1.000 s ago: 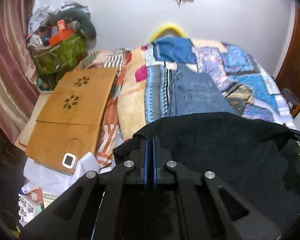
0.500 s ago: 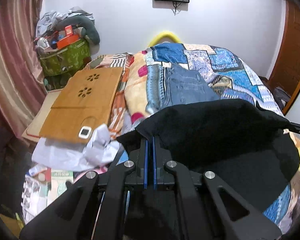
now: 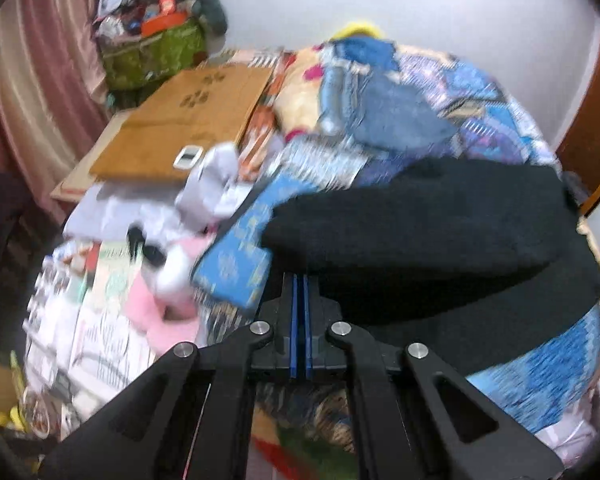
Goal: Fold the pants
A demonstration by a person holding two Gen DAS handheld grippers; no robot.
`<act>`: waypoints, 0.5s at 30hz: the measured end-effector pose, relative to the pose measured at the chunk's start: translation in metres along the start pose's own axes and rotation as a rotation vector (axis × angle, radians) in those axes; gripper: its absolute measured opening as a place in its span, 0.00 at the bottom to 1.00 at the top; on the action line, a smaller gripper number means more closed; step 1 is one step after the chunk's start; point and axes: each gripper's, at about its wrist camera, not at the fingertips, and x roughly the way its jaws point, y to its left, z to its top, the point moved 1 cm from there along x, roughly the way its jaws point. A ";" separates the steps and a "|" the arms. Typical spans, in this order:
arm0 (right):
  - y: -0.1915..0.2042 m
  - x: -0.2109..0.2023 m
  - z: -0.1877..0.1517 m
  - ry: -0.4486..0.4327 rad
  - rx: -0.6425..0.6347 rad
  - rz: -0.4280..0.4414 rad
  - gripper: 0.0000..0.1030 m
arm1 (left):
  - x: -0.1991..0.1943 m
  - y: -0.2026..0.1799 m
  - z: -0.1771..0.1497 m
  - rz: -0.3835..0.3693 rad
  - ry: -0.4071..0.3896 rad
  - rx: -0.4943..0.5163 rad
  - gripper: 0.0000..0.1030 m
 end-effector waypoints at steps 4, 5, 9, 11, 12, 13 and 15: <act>-0.011 -0.006 0.000 -0.006 0.044 -0.007 0.02 | 0.003 0.014 -0.014 -0.005 0.043 -0.038 0.02; -0.013 -0.008 0.000 -0.009 0.053 -0.013 0.02 | -0.001 0.016 -0.013 0.000 0.030 -0.039 0.02; -0.032 -0.013 0.007 -0.035 0.093 -0.063 0.03 | -0.016 0.015 0.006 0.015 -0.027 -0.021 0.11; -0.043 -0.015 0.012 -0.041 0.120 -0.083 0.04 | -0.020 0.009 0.020 0.001 -0.045 -0.012 0.21; -0.052 -0.015 0.016 -0.046 0.138 -0.096 0.07 | -0.020 0.004 0.029 -0.008 -0.057 -0.005 0.31; -0.057 -0.016 0.019 -0.051 0.150 -0.108 0.09 | -0.021 0.001 0.035 -0.017 -0.068 0.000 0.36; -0.068 -0.018 0.024 -0.060 0.173 -0.129 0.34 | -0.020 -0.008 0.048 -0.036 -0.089 0.016 0.54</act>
